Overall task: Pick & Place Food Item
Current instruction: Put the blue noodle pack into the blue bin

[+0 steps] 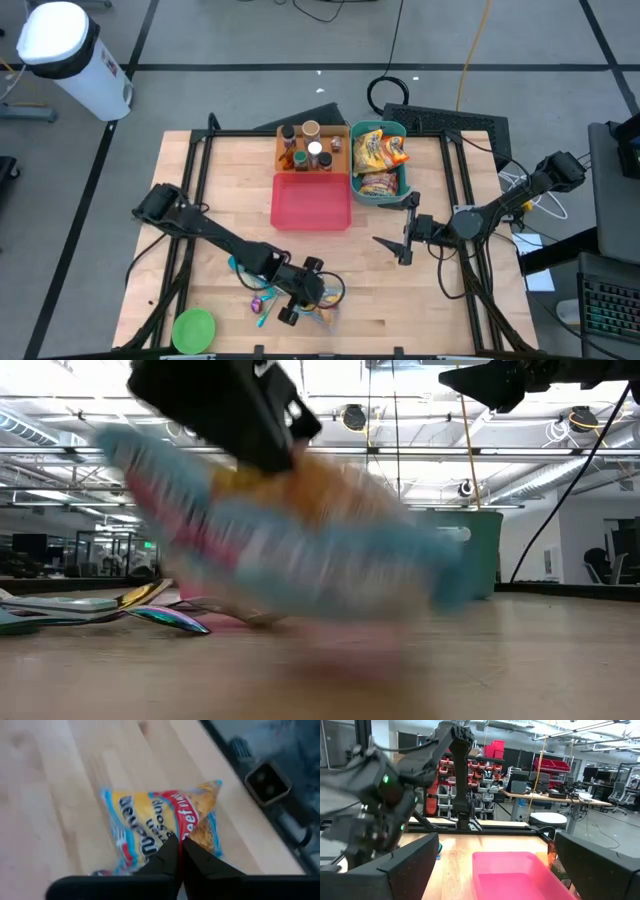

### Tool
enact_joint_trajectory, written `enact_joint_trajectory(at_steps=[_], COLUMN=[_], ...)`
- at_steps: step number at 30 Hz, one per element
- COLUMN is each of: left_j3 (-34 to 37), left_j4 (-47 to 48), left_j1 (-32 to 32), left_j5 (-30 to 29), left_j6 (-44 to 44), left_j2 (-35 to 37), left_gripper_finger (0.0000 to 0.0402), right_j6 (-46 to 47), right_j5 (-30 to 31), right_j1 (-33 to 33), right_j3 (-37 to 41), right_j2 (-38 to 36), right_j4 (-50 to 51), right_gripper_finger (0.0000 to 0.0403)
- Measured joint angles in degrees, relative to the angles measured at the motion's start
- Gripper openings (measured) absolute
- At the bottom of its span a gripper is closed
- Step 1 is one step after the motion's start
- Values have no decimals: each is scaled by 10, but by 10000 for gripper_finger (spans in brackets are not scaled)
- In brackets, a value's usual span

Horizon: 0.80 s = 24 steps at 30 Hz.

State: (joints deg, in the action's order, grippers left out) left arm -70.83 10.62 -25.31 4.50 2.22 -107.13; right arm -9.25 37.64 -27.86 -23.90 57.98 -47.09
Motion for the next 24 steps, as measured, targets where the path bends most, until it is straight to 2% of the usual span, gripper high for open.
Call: enact_joint_trajectory(at_steps=[2, 7, 11, 16, 19, 24], left_j3=[0, 0, 0, 0, 0, 0], left_j4=[-2, -6, -13, -44, -66, -118], left_j1=[4, 17, 36, 88, 140, 253], left_j5=[-8, -81, -140, -207, -194, -81], left_j6=[1, -13, -80, -193, -254, -316], left_j2=[17, 77, 129, 181, 190, 175], left_gripper_finger=[5, 14, 4, 9, 4, 8], right_j6=[0, 0, 0, -6, -15, -41], right_j5=[0, 1, 17, 72, 113, 182], right_j1=[0, 0, -3, -15, -15, -14], right_j3=[0, 0, 0, 0, 0, 0], right_j2=[0, -9, -32, -69, -85, -97], right_j4=[-4, -11, 4, 36, 45, 56], right_gripper_finger=[391, 391, 391, 391, 391, 391])
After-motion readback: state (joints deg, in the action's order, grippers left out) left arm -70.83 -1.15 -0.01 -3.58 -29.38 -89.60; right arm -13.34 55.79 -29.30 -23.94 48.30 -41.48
